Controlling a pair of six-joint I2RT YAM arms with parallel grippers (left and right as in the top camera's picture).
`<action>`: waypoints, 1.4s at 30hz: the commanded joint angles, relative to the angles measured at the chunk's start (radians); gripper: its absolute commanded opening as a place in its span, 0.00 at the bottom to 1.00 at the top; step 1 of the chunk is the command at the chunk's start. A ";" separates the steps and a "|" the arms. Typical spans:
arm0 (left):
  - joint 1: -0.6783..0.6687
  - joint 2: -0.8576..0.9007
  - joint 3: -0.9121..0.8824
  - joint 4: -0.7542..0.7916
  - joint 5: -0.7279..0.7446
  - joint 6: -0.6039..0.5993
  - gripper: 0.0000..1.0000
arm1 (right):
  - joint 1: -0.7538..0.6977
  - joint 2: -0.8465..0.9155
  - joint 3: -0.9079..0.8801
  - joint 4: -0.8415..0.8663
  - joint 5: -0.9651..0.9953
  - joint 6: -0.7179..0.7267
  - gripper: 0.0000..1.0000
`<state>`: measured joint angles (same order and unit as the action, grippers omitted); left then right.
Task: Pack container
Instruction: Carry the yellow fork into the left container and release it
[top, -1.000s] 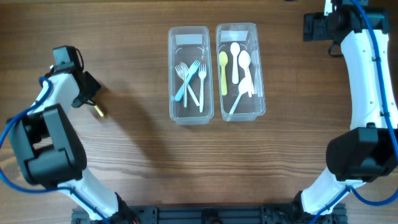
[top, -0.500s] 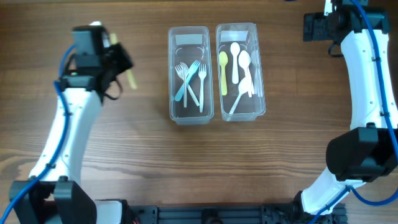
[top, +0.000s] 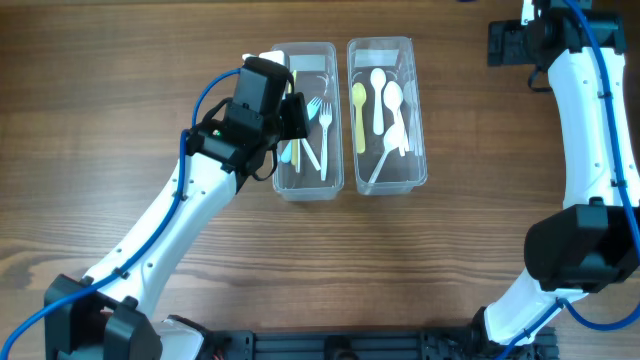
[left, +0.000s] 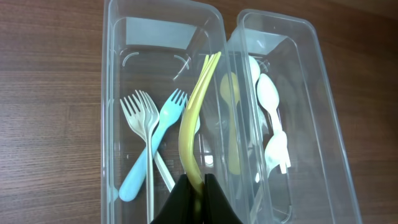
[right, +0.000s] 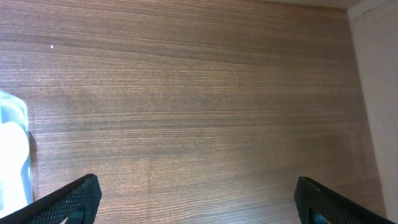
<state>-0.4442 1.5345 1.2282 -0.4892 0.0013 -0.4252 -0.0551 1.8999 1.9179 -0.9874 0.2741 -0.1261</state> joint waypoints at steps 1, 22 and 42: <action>-0.013 0.058 0.004 0.011 -0.023 -0.010 0.32 | 0.002 0.006 0.013 0.003 0.017 -0.005 1.00; 0.334 0.003 0.036 0.055 -0.197 0.003 0.83 | 0.002 0.006 0.013 0.003 0.017 -0.005 1.00; 0.421 0.003 0.036 0.051 -0.110 0.002 1.00 | 0.002 0.006 0.013 0.003 0.017 -0.005 1.00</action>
<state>-0.0250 1.5593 1.2430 -0.4381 -0.1219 -0.4278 -0.0551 1.8999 1.9179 -0.9874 0.2741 -0.1257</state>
